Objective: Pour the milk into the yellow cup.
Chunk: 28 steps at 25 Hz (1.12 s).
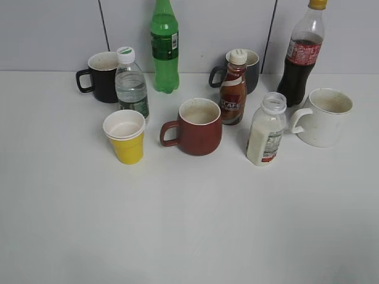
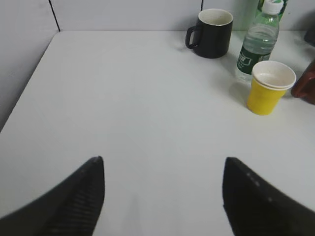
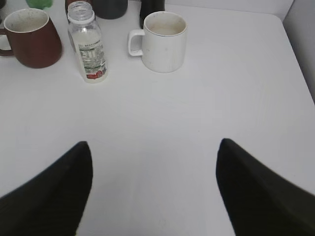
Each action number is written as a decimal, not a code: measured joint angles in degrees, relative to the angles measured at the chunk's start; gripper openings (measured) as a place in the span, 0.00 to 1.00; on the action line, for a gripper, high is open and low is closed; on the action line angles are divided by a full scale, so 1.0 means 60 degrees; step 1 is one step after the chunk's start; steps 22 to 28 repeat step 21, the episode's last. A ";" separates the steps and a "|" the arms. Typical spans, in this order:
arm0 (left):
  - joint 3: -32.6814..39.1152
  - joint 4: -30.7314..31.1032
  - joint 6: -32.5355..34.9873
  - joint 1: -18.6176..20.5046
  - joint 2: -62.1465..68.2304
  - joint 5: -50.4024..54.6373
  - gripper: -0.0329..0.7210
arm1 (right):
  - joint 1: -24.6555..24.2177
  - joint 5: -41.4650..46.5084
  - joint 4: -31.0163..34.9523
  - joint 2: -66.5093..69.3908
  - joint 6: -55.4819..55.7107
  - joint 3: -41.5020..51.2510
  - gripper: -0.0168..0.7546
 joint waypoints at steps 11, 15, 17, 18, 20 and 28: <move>0.0000 0.0000 0.0002 0.0000 0.0000 0.0000 0.80 | 0.0009 0.0000 0.0000 -0.0011 -0.0011 0.0000 0.78; 0.0000 0.0000 0.0002 0.0000 0.0000 0.0000 0.80 | 0.0009 0.0000 0.0000 -0.0011 -0.0011 0.0000 0.78; 0.0000 0.0000 0.0002 0.0000 0.0000 0.0000 0.80 | 0.0009 0.0000 0.0000 -0.0011 -0.0011 0.0000 0.78; 0.0000 0.0000 0.0002 0.0000 0.0000 0.0000 0.80 | 0.0009 0.0000 0.0000 -0.0011 -0.0011 0.0000 0.78; 0.0000 0.0000 0.0002 0.0000 0.0000 0.0000 0.80 | 0.0009 0.0000 0.0000 -0.0011 -0.0011 0.0000 0.78; 0.0000 0.0000 0.0002 0.0000 0.0000 0.0000 0.80 | 0.0009 0.0000 0.0000 -0.0011 -0.0011 0.0000 0.78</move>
